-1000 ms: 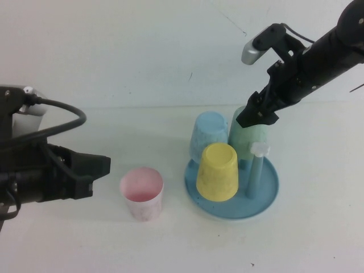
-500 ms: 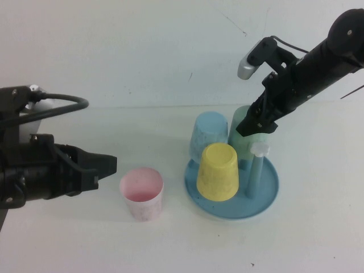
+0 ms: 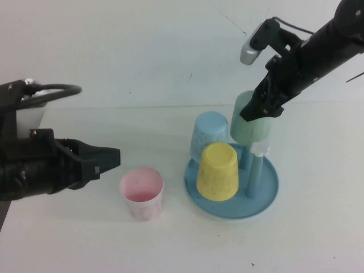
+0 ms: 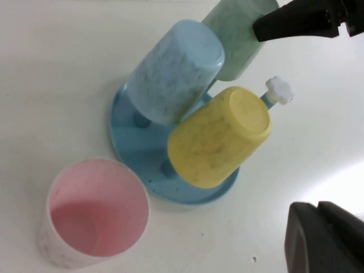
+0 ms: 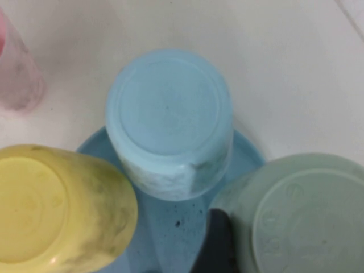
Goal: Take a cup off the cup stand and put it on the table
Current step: Pick up the cup from the rack, then hand over the cup
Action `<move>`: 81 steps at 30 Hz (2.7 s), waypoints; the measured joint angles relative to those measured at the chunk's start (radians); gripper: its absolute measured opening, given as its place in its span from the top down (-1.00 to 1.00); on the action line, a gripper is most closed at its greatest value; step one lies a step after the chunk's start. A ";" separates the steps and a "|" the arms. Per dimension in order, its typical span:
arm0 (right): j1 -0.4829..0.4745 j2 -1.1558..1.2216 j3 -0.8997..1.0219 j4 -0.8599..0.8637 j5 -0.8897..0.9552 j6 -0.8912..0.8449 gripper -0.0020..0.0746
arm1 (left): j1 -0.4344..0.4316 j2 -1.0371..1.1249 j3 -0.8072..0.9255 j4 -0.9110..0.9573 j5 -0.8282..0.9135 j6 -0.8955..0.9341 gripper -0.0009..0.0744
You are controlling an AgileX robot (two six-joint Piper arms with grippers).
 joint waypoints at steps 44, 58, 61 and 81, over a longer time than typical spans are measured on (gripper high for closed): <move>0.000 -0.168 -0.254 0.767 0.278 0.257 -0.48 | 0.000 0.002 -0.164 -0.523 0.013 -0.065 -0.50; 0.074 -0.087 -0.254 0.888 0.273 0.236 -0.48 | 0.000 0.007 -0.204 -0.526 -0.020 -0.068 -0.23; 0.095 -0.066 -0.254 0.930 0.260 0.220 -0.48 | 0.000 0.007 -0.204 -0.526 -0.031 -0.068 -0.21; 0.115 0.019 -0.254 1.080 0.265 0.188 -0.53 | 0.000 0.007 -0.210 -0.559 -0.025 -0.034 0.85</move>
